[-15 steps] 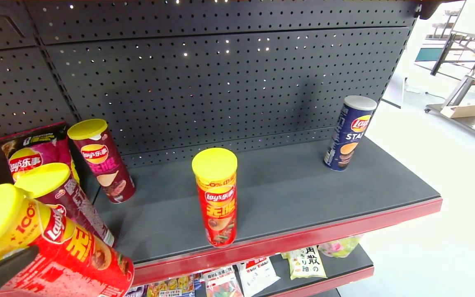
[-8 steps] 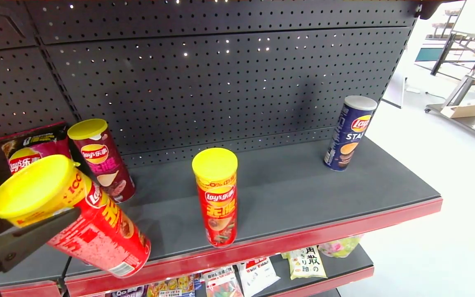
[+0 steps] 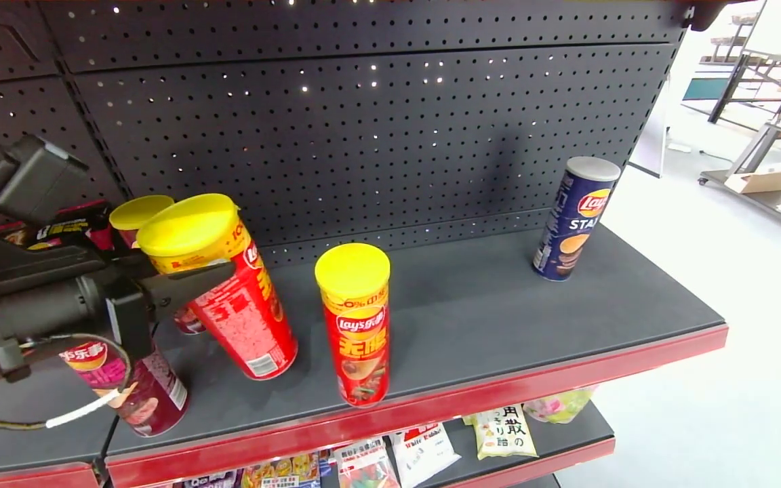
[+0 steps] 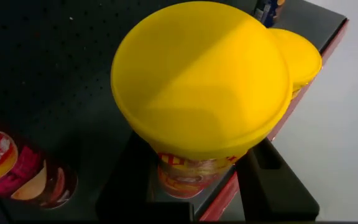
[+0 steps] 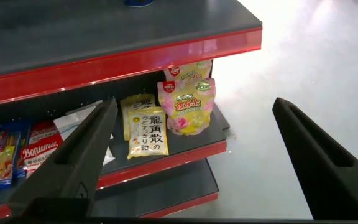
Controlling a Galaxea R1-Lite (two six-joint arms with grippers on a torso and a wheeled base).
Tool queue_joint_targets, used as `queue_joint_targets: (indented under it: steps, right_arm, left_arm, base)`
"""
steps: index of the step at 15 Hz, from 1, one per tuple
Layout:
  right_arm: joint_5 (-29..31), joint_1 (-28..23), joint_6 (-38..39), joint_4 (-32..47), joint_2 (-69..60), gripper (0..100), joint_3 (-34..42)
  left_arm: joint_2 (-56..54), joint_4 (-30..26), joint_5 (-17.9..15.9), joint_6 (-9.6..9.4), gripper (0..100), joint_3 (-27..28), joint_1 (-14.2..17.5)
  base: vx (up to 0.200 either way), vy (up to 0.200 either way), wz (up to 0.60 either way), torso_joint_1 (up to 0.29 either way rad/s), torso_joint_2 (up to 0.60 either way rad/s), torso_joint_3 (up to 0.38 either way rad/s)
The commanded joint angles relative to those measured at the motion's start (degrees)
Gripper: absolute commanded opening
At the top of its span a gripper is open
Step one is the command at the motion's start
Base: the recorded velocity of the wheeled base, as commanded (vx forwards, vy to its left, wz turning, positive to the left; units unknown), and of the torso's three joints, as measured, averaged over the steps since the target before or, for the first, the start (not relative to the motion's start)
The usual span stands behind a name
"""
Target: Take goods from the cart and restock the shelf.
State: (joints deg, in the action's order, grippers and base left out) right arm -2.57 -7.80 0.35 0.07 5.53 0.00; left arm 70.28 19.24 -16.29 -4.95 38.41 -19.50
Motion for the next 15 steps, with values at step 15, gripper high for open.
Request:
queue_joint_targets:
  steps: [15]
  right_arm:
    - [0.02, -0.02, 0.0, 0.01, 0.09, 100, 0.0]
  left_arm:
    - [28.33, 11.61, 0.38, -2.52, 0, 15.11, -1.41]
  base:
    - [0.0, 0.0, 0.0, 0.0, 0.0, 0.0]
